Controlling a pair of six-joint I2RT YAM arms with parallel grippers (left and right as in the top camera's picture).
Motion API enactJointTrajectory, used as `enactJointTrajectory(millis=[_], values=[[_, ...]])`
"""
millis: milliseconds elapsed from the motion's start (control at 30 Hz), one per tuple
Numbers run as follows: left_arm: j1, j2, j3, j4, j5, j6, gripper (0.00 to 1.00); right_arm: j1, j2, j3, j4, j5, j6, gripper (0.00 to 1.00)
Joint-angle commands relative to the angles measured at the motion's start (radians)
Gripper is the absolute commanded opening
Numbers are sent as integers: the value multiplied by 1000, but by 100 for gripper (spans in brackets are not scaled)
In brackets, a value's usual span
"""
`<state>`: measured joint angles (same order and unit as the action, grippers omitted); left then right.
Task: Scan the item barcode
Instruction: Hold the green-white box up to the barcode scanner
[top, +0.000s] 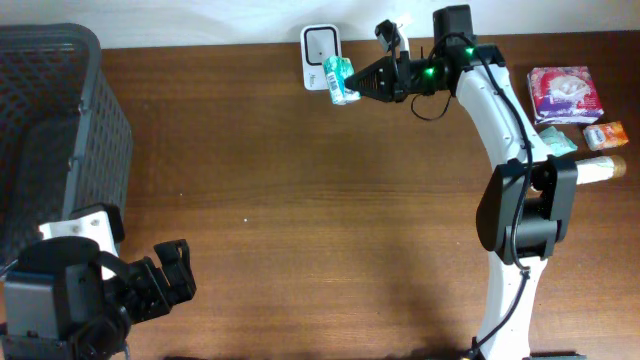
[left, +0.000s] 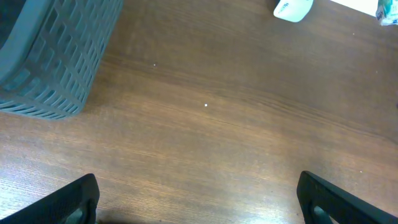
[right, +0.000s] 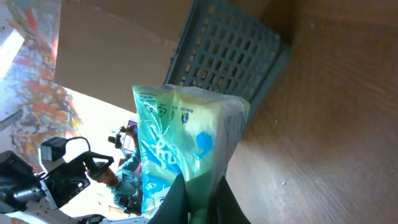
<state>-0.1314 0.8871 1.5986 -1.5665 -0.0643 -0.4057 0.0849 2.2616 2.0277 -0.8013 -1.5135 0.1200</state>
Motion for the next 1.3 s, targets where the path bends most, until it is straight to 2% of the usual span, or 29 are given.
enactJointTrajectory(millis=[0, 200, 533, 567, 600, 733, 867, 900, 1033, 1167, 1267], values=[[2, -1, 1, 2, -11, -5, 99, 14, -28, 2, -35, -39, -16, 4], [2, -1, 1, 2, -11, -5, 99, 72, -29, 2, -12, -39, -16, 4], [2, -1, 1, 2, -11, -5, 99, 72, -29, 2, 5, -9, -16, 4], [2, -1, 1, 2, -11, -5, 99, 74, -29, 2, 4, 50, -15, 4], [2, -1, 1, 2, -11, -5, 99, 80, -29, 2, -18, 194, -14, 4], [2, -1, 1, 2, -11, -5, 99, 142, -29, 2, -73, 974, 15, 4], [2, -1, 1, 2, -11, -5, 99, 209, -29, 2, 41, 1556, -165, 4], [2, -1, 1, 2, -11, -5, 99, 221, -29, 2, 100, 1631, -237, 4], [2, -1, 1, 2, -11, -5, 99, 238, -10, 2, 365, 1646, -525, 4], [2, -1, 1, 2, -11, -5, 99, 237, 72, 2, 639, 1630, -563, 4], [2, -1, 1, 2, -11, -5, 99, 239, 135, 2, 786, 1592, -663, 4]])
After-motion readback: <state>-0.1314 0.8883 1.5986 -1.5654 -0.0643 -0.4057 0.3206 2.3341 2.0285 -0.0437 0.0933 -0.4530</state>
